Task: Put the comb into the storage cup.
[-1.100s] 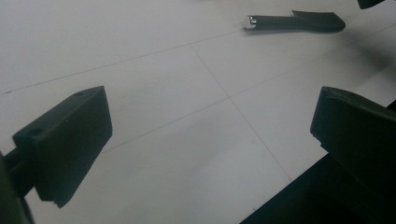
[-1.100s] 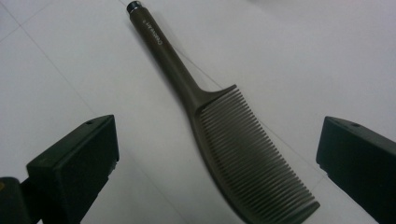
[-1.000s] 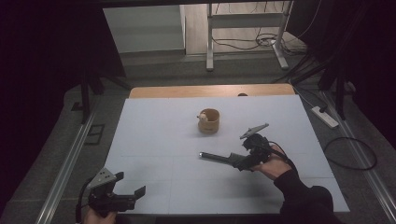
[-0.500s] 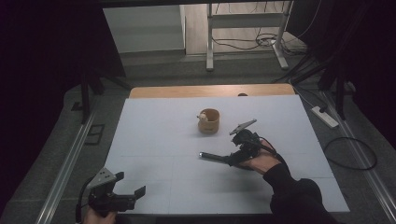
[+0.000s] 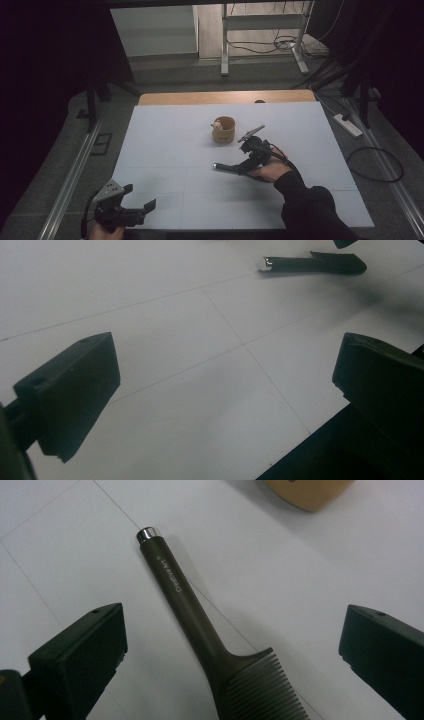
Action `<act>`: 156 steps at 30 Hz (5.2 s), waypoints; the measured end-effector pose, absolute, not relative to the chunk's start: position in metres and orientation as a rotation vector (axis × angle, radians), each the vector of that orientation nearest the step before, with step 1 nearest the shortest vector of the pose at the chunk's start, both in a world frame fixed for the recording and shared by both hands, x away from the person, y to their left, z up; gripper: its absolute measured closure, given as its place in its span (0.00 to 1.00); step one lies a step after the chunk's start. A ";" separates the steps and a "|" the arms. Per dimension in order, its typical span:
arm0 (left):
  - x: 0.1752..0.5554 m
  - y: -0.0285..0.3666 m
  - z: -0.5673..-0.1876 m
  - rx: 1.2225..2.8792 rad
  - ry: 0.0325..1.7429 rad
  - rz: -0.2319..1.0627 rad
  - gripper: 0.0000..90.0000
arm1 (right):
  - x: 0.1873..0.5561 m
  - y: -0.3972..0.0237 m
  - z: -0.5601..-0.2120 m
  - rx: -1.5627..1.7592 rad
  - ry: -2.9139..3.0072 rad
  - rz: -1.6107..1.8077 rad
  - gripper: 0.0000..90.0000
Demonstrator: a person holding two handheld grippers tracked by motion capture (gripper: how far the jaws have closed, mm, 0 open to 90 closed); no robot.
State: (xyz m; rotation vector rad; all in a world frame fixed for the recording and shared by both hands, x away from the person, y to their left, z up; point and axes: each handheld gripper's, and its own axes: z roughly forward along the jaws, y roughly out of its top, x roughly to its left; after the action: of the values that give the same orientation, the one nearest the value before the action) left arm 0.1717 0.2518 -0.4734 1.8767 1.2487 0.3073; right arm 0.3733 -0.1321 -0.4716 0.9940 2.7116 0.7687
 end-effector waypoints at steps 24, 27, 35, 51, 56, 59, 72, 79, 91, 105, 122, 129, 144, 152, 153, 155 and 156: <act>0.172 0.252 -0.474 1.873 1.249 0.300 0.00 | 0.393 -0.104 -0.478 0.884 2.784 0.780 1.00; 0.172 0.252 -0.474 1.874 1.249 0.299 0.00 | 0.396 -0.098 -0.481 0.864 2.790 0.776 1.00; 0.173 0.252 -0.474 1.876 1.248 0.297 0.00 | 0.402 -0.087 -0.492 0.869 2.802 0.760 1.00; 0.172 0.252 -0.474 1.875 1.247 0.299 0.00 | 0.401 -0.062 -0.511 0.857 2.818 0.725 1.00; 0.172 0.252 -0.474 1.876 1.247 0.300 0.00 | 0.396 -0.065 -0.511 0.872 2.822 0.718 1.00; 0.172 0.252 -0.474 1.877 1.248 0.302 0.00 | 0.392 -0.068 -0.511 0.868 2.827 0.715 1.00; 0.172 0.252 -0.474 1.879 1.252 0.305 0.00 | 0.368 -0.078 -0.510 0.856 2.846 0.697 1.00; 0.173 0.251 -0.474 1.881 1.255 0.306 0.00 | 0.357 -0.089 -0.509 0.862 2.854 0.691 1.00; 0.172 0.251 -0.474 1.882 1.257 0.309 0.00 | 0.344 -0.111 -0.507 0.888 2.862 0.676 1.00; 0.173 0.251 -0.474 1.884 1.261 0.311 0.00 | 0.337 -0.141 -0.505 0.933 2.856 0.651 1.00; 0.173 0.251 -0.474 1.886 1.270 0.309 0.01 | 0.341 -0.201 -0.501 1.032 2.822 0.651 1.00; 0.174 0.251 -0.474 1.885 1.272 0.308 0.01 | 0.347 -0.222 -0.500 1.075 2.782 0.640 1.00; 0.173 0.250 -0.473 1.887 1.268 0.308 0.01 | 0.333 -0.221 -0.484 1.008 2.755 0.743 0.91; 0.173 0.249 -0.473 1.901 1.259 0.313 0.01 | 0.325 -0.226 -0.471 1.007 2.703 0.775 0.62; 0.173 0.249 -0.473 1.900 1.259 0.313 0.01 | 0.325 -0.227 -0.470 1.014 2.693 0.778 0.59; 0.173 0.249 -0.473 1.899 1.259 0.313 0.01 | 0.325 -0.229 -0.469 1.017 2.676 0.774 0.52; 0.173 0.249 -0.473 1.900 1.259 0.313 0.01 | 0.324 -0.230 -0.468 1.017 2.668 0.778 0.49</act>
State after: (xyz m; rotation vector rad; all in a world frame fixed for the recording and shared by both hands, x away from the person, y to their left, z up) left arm 0.1731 0.2493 -0.4732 1.8998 1.2593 0.3130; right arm 0.3243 -0.2297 -0.4683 1.0169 2.6685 0.7784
